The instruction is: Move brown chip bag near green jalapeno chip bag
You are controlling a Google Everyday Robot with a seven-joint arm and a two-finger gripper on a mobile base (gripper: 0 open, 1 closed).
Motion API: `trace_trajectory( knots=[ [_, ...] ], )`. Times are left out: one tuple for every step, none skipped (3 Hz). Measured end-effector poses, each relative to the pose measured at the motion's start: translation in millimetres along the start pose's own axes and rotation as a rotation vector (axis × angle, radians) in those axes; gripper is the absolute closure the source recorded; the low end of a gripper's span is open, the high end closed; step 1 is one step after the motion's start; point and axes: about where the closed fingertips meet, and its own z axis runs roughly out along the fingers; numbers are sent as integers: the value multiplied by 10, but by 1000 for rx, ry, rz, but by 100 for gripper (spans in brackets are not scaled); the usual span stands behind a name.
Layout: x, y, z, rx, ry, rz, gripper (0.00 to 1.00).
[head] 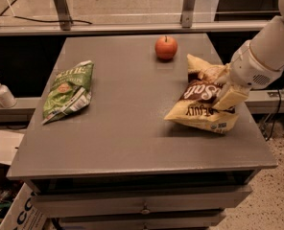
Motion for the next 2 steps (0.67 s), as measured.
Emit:
trace_trajectory(
  knots=[
    [-130, -36, -246, 32, -19, -2, 100],
    [-403, -31, -469, 51, -74, -31, 100]
  ],
)
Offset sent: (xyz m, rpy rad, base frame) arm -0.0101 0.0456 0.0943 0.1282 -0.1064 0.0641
